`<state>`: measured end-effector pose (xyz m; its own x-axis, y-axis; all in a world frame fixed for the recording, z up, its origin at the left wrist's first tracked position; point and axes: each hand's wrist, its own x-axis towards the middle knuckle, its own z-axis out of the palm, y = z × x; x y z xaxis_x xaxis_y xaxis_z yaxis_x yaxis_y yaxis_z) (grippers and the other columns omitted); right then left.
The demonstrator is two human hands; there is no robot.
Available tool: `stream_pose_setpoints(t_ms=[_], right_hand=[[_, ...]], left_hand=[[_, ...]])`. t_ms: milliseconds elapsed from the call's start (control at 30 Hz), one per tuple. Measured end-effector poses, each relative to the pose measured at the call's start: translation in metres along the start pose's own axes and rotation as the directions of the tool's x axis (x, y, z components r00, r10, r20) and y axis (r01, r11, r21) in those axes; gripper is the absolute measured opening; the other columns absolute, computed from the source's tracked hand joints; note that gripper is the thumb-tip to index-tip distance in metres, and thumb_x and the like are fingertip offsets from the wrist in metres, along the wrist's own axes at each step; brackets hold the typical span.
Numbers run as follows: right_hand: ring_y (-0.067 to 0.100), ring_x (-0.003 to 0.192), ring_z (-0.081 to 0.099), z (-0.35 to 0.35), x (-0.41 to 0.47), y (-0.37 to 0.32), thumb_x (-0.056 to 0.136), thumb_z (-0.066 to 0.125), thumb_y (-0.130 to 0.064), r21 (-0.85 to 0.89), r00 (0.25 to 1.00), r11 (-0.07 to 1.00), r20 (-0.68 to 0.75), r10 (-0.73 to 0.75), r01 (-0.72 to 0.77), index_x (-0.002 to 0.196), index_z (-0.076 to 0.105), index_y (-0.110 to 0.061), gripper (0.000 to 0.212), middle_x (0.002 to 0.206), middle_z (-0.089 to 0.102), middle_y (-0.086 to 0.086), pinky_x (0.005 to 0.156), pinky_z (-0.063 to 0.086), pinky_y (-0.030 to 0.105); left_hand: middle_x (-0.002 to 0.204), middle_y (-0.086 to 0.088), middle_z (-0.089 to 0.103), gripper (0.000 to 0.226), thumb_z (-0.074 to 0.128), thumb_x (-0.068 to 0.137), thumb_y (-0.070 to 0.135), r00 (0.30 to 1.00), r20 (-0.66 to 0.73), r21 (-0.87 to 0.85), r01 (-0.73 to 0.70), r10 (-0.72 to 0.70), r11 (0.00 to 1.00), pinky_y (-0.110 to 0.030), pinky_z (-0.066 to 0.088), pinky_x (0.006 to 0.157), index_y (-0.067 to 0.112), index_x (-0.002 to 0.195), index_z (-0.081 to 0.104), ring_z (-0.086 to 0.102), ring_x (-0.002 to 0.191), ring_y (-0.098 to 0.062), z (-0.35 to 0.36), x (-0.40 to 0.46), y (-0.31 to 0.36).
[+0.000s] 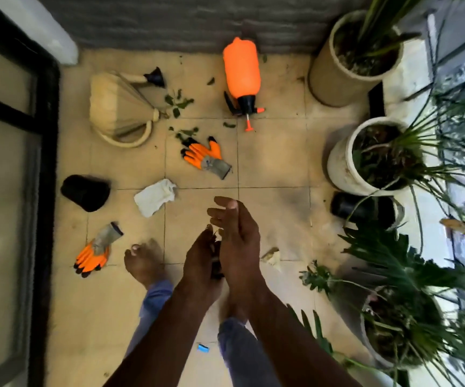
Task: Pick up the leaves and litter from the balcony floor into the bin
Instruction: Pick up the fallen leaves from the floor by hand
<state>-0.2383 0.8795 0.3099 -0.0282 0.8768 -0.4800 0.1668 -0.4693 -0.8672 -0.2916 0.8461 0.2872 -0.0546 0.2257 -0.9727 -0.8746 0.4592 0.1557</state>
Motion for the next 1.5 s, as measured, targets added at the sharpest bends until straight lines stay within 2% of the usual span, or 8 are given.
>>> stream_pose_setpoints(t_ms=[200,433,700,900,1033,1200,1367,1500], right_hand=[[0.003,0.098,0.069,0.006,-0.047,0.012,0.101,0.041,0.001,-0.157,0.976,0.988,0.218,0.026,0.009,0.123,0.065,-0.027,0.043,0.105,0.075,-0.008,0.086,0.055,0.02],[-0.015,0.107,0.058,0.04,-0.119,0.044,0.105,0.048,-0.019,-0.368,0.927,0.921,0.375,0.019,0.13,0.125,0.067,-0.036,0.032,0.118,0.069,-0.022,0.09,0.038,0.002],[-0.006,0.117,0.06,0.098,-0.208,0.064,0.107,0.047,-0.03,-0.297,0.876,0.95,0.478,0.059,0.099,0.125,0.069,-0.031,0.028,0.122,0.069,-0.02,0.101,0.048,0.019],[-0.009,0.114,0.06,0.154,-0.306,0.082,0.106,0.05,-0.03,-0.394,0.702,0.849,0.711,0.04,0.351,0.122,0.072,-0.031,0.027,0.119,0.071,-0.021,0.102,0.048,0.024],[-0.01,0.115,0.059,0.182,-0.374,0.112,0.104,0.053,-0.021,-0.373,0.531,0.796,0.844,0.077,0.478,0.127,0.07,-0.026,0.029,0.123,0.069,-0.019,0.096,0.043,0.008],[-0.001,0.126,0.055,0.2,-0.424,0.158,0.105,0.047,-0.012,-0.336,0.353,0.748,0.924,0.145,0.573,0.145,0.053,-0.026,0.043,0.138,0.061,-0.01,0.101,0.044,0.01],[0.009,0.135,0.05,0.211,-0.478,0.192,0.103,0.042,-0.011,-0.263,0.184,0.718,0.965,0.189,0.645,0.14,0.056,-0.029,0.044,0.142,0.059,-0.004,0.115,0.042,0.033],[0.0,0.145,0.034,0.201,-0.526,0.194,0.103,0.041,-0.007,-0.152,-0.037,0.733,0.971,0.234,0.663,0.139,0.058,-0.022,0.043,0.152,0.049,-0.011,0.121,0.031,0.028]], left_hand=[[0.072,-0.001,0.064,0.028,0.055,0.1,0.038,0.999,0.022,-0.325,-0.04,0.05,0.945,-0.029,0.046,0.073,0.017,0.084,0.064,0.067,0.072,-0.016,-0.035,-0.038,-0.004],[0.057,-0.003,0.055,0.038,0.049,0.102,0.038,0.994,-0.024,-0.307,-0.111,0.109,0.945,-0.031,0.045,0.064,0.014,0.074,0.059,0.062,0.052,-0.015,-0.105,-0.07,0.001],[0.061,-0.005,0.049,0.028,0.056,0.094,0.025,0.981,-0.04,-0.532,-0.18,0.187,0.828,-0.02,0.049,0.053,0.011,0.069,0.058,0.055,0.056,-0.016,-0.22,-0.105,-0.023],[0.09,0.016,0.056,0.018,0.038,0.108,0.033,0.833,-0.288,-0.257,-0.543,0.473,0.8,-0.014,0.049,0.069,0.031,0.104,0.056,0.056,0.079,0.003,-0.319,-0.14,-0.062],[0.067,0.006,0.055,0.035,0.045,0.105,0.014,0.681,-0.571,-0.25,-0.676,0.458,0.693,-0.013,0.04,0.06,0.021,0.074,0.057,0.055,0.062,0.002,-0.391,-0.153,-0.087],[0.097,-0.014,0.076,0.052,0.038,0.106,0.047,0.784,-0.562,-0.722,-0.621,0.264,0.307,-0.035,0.053,0.084,0.016,0.094,0.077,0.073,0.093,-0.025,-0.454,-0.169,-0.121],[0.112,-0.02,0.073,0.05,0.038,0.108,0.041,0.781,-0.615,-0.777,-0.624,0.105,0.081,-0.034,0.051,0.087,0.004,0.12,0.069,0.071,0.106,-0.027,-0.496,-0.189,-0.159],[0.108,-0.014,0.076,0.046,0.037,0.109,0.037,0.689,-0.721,-0.689,-0.724,0.076,0.029,-0.029,0.056,0.081,0.008,0.118,0.071,0.073,0.102,-0.022,-0.518,-0.218,-0.191]])
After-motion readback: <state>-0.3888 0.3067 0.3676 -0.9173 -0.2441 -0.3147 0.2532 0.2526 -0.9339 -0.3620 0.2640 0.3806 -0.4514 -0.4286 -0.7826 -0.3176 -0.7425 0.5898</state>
